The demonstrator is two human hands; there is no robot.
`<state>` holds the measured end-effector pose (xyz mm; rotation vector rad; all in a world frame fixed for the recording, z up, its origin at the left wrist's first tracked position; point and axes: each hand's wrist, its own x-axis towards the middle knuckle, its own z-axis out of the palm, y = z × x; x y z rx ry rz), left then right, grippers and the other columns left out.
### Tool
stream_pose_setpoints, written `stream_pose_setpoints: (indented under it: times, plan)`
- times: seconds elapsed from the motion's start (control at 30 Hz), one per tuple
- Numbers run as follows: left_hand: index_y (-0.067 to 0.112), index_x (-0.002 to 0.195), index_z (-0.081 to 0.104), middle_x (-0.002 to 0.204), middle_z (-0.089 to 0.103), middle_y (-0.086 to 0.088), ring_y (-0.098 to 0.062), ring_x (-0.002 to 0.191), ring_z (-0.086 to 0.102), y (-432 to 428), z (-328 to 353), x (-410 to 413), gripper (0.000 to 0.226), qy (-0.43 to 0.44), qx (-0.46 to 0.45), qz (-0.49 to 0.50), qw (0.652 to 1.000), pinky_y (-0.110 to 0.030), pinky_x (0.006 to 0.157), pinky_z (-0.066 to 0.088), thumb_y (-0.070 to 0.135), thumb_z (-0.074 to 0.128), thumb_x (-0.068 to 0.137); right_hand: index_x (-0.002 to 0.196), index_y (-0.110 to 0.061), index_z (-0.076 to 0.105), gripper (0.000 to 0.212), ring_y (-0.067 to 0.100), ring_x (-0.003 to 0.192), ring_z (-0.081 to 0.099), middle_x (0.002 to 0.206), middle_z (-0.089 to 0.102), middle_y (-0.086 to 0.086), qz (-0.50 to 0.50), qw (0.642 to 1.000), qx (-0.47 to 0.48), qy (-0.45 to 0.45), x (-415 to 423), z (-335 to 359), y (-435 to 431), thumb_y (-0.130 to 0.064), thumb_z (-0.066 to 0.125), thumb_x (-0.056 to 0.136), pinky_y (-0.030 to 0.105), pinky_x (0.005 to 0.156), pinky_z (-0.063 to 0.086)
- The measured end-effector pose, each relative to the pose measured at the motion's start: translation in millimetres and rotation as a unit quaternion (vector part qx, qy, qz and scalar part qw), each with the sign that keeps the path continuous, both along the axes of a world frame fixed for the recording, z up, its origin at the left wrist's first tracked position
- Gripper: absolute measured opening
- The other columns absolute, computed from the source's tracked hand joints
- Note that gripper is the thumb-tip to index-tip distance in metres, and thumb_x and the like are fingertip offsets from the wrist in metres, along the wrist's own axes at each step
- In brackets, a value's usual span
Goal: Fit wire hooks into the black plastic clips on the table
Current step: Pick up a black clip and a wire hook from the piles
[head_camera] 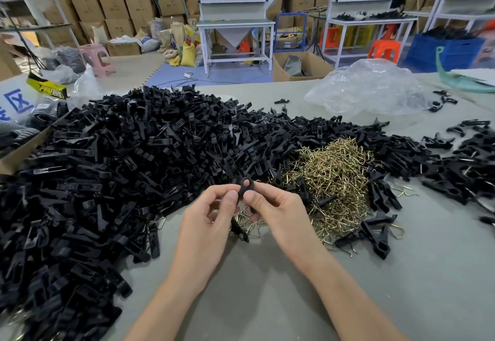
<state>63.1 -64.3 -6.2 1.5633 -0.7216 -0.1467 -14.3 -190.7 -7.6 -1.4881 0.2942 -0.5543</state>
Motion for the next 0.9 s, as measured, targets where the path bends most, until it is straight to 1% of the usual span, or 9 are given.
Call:
stream_pose_setpoints:
  times: [0.07, 0.13, 0.2, 0.3, 0.47, 0.6, 0.67, 0.77, 0.9]
  plan:
    - [0.036, 0.098, 0.07, 0.084, 0.072, 0.015, 0.0, 0.072, 0.062, 0.8, -0.4, 2.5, 0.018, -0.027, 0.014, -0.001, 1.0, -0.01, 0.065, 0.044, 0.02, 0.061, 0.098, 0.119, -0.019, 0.074, 0.024, 0.005, 0.077, 0.057, 0.09, 0.068, 0.0, -0.001, 0.999, -0.041, 0.017, -1.0, 0.2, 0.8, -0.023, 0.061, 0.099, 0.023, 0.077, 0.051]
    - [0.04, 0.106, 0.062, 0.086, 0.071, 0.014, -0.004, 0.077, 0.062, 1.6, -2.6, 4.5, 0.023, -0.053, 0.036, -0.004, 0.998, -0.01, 0.068, 0.042, 0.019, 0.063, 0.096, 0.124, -0.02, 0.071, 0.027, -0.001, 0.086, 0.06, 0.104, 0.071, -0.003, 0.017, 0.998, -0.051, 0.025, -1.9, 2.3, 1.8, -0.022, 0.058, 0.101, 0.021, 0.085, 0.051]
    - [0.047, 0.115, 0.054, 0.089, 0.069, 0.016, -0.007, 0.08, 0.062, 3.0, -4.6, 5.8, 0.034, -0.077, 0.066, -0.01, 0.995, -0.011, 0.07, 0.042, 0.02, 0.063, 0.096, 0.128, -0.021, 0.069, 0.029, -0.005, 0.091, 0.062, 0.117, 0.071, -0.002, 0.043, 0.998, -0.032, 0.034, -2.9, 4.5, 1.6, -0.018, 0.056, 0.102, 0.019, 0.084, 0.052]
    - [0.063, 0.119, 0.048, 0.099, 0.062, 0.024, -0.005, 0.083, 0.061, 6.7, -5.7, 9.0, 0.051, -0.149, 0.113, -0.014, 0.982, -0.008, 0.069, 0.043, 0.019, 0.061, 0.096, 0.12, -0.028, 0.071, 0.027, 0.001, 0.088, 0.062, 0.116, 0.073, 0.006, 0.064, 0.997, -0.023, 0.042, -5.5, 9.1, -1.9, -0.014, 0.058, 0.101, 0.019, 0.082, 0.054]
    - [0.05, 0.127, 0.054, 0.099, 0.057, 0.015, -0.011, 0.092, 0.061, 12.0, -3.5, 18.9, 0.043, -0.222, 0.143, -0.042, 0.964, -0.02, 0.074, 0.047, 0.023, 0.063, 0.096, 0.108, -0.036, 0.073, 0.028, -0.008, 0.081, 0.064, 0.097, 0.077, -0.016, 0.088, 0.994, -0.034, 0.056, -9.4, 12.1, -10.2, -0.012, 0.062, 0.098, 0.012, 0.079, 0.05]
    - [0.056, 0.116, 0.058, 0.103, 0.063, 0.017, -0.008, 0.098, 0.061, 18.3, 1.7, 25.8, 0.039, -0.21, 0.177, -0.07, 0.959, -0.015, 0.079, 0.046, 0.029, 0.068, 0.091, 0.123, -0.028, 0.072, 0.026, 0.006, 0.109, 0.068, 0.114, 0.075, -0.01, 0.129, 0.985, -0.071, 0.088, -12.2, 10.6, -14.9, -0.021, 0.063, 0.1, 0.024, 0.098, 0.049]
    - [0.059, 0.117, 0.058, 0.103, 0.062, 0.02, -0.003, 0.098, 0.06, 21.2, 3.8, 26.2, 0.038, -0.215, 0.192, -0.084, 0.954, -0.01, 0.08, 0.043, 0.034, 0.067, 0.09, 0.126, -0.032, 0.07, 0.028, 0.011, 0.114, 0.067, 0.118, 0.074, -0.005, 0.157, 0.98, -0.073, 0.096, -14.5, 12.1, -16.8, -0.025, 0.063, 0.1, 0.028, 0.104, 0.048]
    - [0.05, 0.12, 0.063, 0.104, 0.061, 0.024, -0.002, 0.097, 0.06, 22.5, 4.9, 23.5, 0.033, -0.218, 0.198, -0.108, 0.949, -0.009, 0.082, 0.041, 0.041, 0.061, 0.089, 0.129, -0.033, 0.067, 0.033, 0.019, 0.106, 0.069, 0.109, 0.074, 0.003, 0.163, 0.978, -0.077, 0.104, -15.0, 10.1, -22.2, -0.025, 0.066, 0.097, 0.032, 0.104, 0.049]
    - [0.048, 0.112, 0.061, 0.1, 0.062, 0.027, 0.001, 0.09, 0.059, 19.3, 2.2, 21.4, 0.025, -0.207, 0.197, -0.071, 0.956, -0.007, 0.076, 0.04, 0.034, 0.065, 0.092, 0.142, -0.035, 0.053, 0.049, 0.007, 0.095, 0.069, 0.098, 0.073, -0.009, 0.128, 0.983, -0.065, 0.113, -12.5, 6.9, -23.8, -0.03, 0.067, 0.096, 0.029, 0.099, 0.05]
